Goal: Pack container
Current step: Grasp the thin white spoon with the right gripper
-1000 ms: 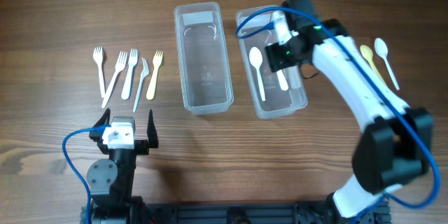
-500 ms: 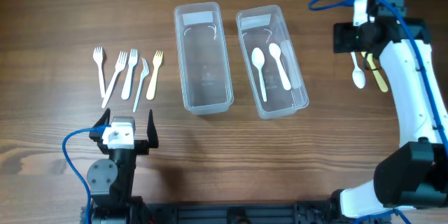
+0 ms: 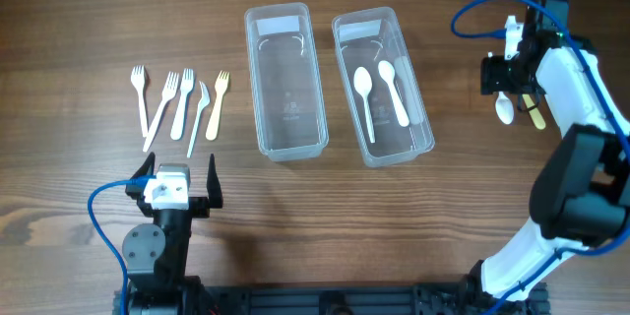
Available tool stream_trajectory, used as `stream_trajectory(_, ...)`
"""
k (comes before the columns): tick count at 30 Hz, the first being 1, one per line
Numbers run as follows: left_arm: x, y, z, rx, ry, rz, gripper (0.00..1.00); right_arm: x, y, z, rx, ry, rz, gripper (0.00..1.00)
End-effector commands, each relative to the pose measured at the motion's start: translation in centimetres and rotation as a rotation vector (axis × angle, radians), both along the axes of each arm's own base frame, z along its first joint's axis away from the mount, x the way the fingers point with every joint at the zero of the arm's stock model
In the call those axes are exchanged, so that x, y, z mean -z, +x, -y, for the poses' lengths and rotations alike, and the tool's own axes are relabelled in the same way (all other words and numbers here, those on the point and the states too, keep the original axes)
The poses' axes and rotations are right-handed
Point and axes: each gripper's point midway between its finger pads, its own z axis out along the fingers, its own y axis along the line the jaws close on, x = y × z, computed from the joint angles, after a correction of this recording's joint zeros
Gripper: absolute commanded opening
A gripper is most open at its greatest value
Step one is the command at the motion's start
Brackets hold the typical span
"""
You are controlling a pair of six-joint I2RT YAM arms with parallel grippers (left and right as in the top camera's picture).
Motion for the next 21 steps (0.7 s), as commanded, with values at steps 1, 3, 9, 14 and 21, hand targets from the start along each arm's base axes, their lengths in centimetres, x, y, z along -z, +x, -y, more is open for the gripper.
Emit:
stream_trajectory(1, 0.2, 0.0, 0.0, 0.005, 0.018, 0.002, 1.00, 2.7, -0.4, 0.0, 0.005, 0.063, -0.041, 0.76)
stream_trajectory(3, 0.2, 0.0, 0.0, 0.005, 0.018, 0.002, 1.00, 3.6, -0.4, -0.1, 0.005, 0.089, -0.052, 0.76)
stream_trajectory(9, 0.2, 0.0, 0.0, 0.005, 0.018, 0.002, 1.00, 4.8, -0.6, -0.3, 0.023, 0.111, -0.072, 0.72)
stream_trajectory(14, 0.2, 0.0, 0.0, 0.005, 0.018, 0.002, 1.00, 6.1, -0.7, -0.4, 0.032, 0.118, -0.096, 0.69)
stream_trajectory(21, 0.2, 0.0, 0.0, 0.005, 0.018, 0.002, 1.00, 7.1, -0.5, -0.3, 0.048, 0.122, -0.097, 0.69)
